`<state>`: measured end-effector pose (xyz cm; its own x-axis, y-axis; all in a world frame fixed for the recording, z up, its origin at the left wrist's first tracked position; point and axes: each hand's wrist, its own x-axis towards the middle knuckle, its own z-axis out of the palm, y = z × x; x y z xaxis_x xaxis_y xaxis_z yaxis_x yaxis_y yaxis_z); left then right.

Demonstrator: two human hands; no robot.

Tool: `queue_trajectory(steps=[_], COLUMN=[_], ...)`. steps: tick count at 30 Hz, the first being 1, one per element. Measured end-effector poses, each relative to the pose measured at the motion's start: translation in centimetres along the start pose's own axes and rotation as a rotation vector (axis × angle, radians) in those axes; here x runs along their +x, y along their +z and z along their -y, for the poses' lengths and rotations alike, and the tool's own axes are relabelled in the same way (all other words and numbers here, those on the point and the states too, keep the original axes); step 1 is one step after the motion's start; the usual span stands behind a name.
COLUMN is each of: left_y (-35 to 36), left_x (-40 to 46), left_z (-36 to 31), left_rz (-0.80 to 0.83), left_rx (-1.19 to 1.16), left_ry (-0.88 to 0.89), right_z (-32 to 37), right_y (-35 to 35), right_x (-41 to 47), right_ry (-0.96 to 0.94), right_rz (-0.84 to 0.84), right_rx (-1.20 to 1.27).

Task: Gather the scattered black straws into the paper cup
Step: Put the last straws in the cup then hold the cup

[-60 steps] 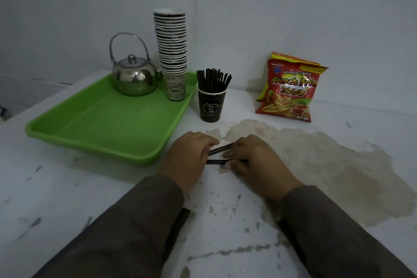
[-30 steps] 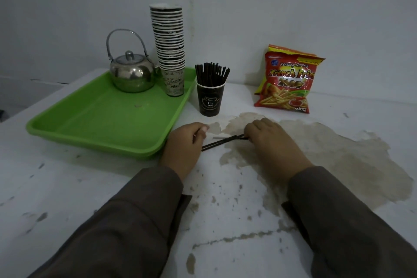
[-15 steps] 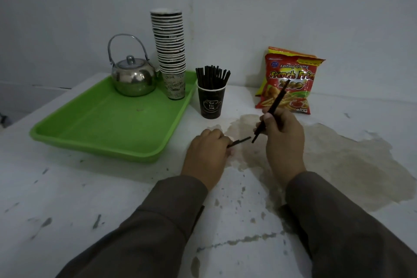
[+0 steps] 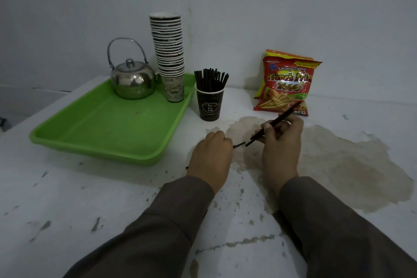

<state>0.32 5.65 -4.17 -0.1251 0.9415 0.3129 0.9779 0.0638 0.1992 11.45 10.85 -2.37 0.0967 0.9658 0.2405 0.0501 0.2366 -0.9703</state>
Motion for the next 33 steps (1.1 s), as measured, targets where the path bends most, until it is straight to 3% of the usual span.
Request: queue_trajectory(steps=[12,18,21,26,33], left_y=[-0.8,-3.1,-4.4,-6.8,-12.3], left_x=[-0.3,-0.3,0.2,2.1,7.1], left_z=[-0.1,1.0,2.4,3.2,4.9], left_rz=[-0.109,-0.562,-0.791,-0.942,-1.313], left_rx=[-0.025,-0.520,-0.599,-0.830,-1.201], left_ry=[0.028,0.036,-0.006,-0.117,-0.162], right_z=[0.6,0.8,1.2,1.9,6.7], right_y=[-0.3,-0.5,-0.2,1.5,5.8], right_x=[-0.4,-0.3,-0.2,1.1,5.0], right_ry=[-0.041,-0.040,-0.033,-0.013,-0.117], right_rz=[-0.001,-0.041,-0.052,-0.082,-0.225], right_rx=[0.102,0.161,0.157,0.213,0.578])
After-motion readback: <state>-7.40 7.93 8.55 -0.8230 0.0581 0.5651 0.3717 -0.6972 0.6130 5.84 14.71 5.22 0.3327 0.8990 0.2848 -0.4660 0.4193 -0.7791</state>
